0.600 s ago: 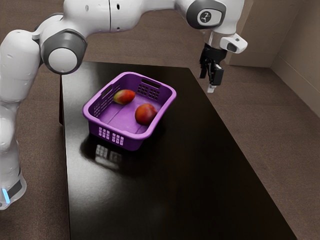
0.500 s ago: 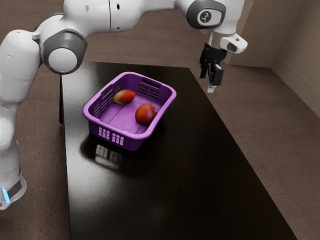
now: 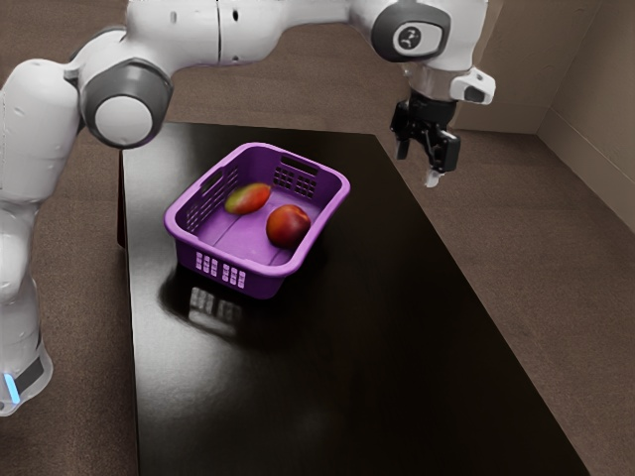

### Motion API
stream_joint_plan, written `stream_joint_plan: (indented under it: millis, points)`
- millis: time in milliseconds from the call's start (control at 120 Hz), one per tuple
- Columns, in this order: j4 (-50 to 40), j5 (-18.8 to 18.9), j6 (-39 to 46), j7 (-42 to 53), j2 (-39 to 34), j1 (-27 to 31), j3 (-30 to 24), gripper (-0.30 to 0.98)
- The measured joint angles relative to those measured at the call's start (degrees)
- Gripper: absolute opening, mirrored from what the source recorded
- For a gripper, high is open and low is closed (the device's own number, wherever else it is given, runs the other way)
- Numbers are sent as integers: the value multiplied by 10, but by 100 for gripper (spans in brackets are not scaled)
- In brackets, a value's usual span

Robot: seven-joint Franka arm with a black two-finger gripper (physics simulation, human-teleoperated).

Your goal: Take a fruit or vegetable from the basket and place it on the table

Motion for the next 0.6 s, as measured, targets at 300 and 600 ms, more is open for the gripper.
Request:
stream_joint_plan:
  millis: [300,600]
  points:
    - [-1,16,40,-260,30,1,4,69]
    - [-158,37,48,-419,-55,-10,1,69]
